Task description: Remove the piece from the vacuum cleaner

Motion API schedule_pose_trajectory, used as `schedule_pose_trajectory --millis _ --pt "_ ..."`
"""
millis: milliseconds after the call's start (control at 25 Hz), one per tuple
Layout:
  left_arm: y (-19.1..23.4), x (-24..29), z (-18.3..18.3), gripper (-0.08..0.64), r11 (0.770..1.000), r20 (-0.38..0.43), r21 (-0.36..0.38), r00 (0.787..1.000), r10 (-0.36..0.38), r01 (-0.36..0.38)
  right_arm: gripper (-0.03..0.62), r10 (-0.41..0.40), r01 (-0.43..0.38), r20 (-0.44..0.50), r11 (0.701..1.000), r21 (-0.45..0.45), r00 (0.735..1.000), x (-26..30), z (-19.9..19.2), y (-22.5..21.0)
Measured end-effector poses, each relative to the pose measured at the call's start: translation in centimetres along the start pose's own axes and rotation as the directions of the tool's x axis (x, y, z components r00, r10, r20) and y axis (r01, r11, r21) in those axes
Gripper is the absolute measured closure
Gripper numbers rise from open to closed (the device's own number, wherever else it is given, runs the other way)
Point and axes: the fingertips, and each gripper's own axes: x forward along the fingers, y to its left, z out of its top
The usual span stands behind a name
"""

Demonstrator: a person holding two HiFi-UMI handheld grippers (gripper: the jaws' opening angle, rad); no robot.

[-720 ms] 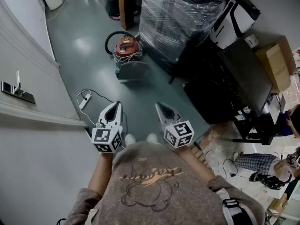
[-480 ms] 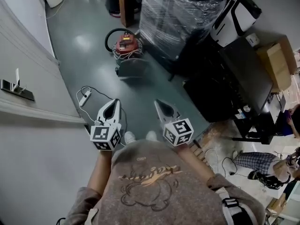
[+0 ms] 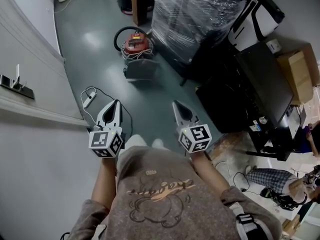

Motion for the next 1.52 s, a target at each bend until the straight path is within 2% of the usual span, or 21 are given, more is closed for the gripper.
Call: schedule_pose_trajectory --millis 320,560,840,1080,1360,1520 --pt "0.9 2.1 0.0 0.558 1.0 0.005 -0.013 1.0 0.01 -0.009 0.594 0.004 -0.003 -0.017 1.0 0.014 1.0 1.3 -0.6 -1.9" --pt "4.5 7.8 2.4 0.558 1.0 0.018 -0.02 1.0 -0.019 0.02 0.594 -0.014 0.014 -0.027 1.0 0.007 1.0 6.2 0.6 -3.3" --pt "10.1 16.9 4.1 0.558 0.996 -0.017 -0.03 0.996 -0.088 0.087 0.594 -0.052 0.053 -0.038 0.999 0.012 0.998 16.2 2.5 -5.2" --pt "14.4 24.5 8.1 0.558 0.987 -0.039 -0.016 0.986 -0.161 0.16 0.594 -0.092 0.093 -0.029 0.995 0.026 0.995 24.3 5.8 -6.2" --pt "16.7 30.8 11.7 0.558 0.964 -0.053 0.029 0.964 -0.261 0.263 0.592 -0.163 0.163 -0.004 0.986 0.042 0.987 29.1 8.4 -7.4" --pt "17.1 33.0 12.3 0.558 0.956 -0.061 0.022 0.955 -0.291 0.293 0.594 -0.186 0.186 -0.004 0.981 0.045 0.983 30.3 9.3 -8.1"
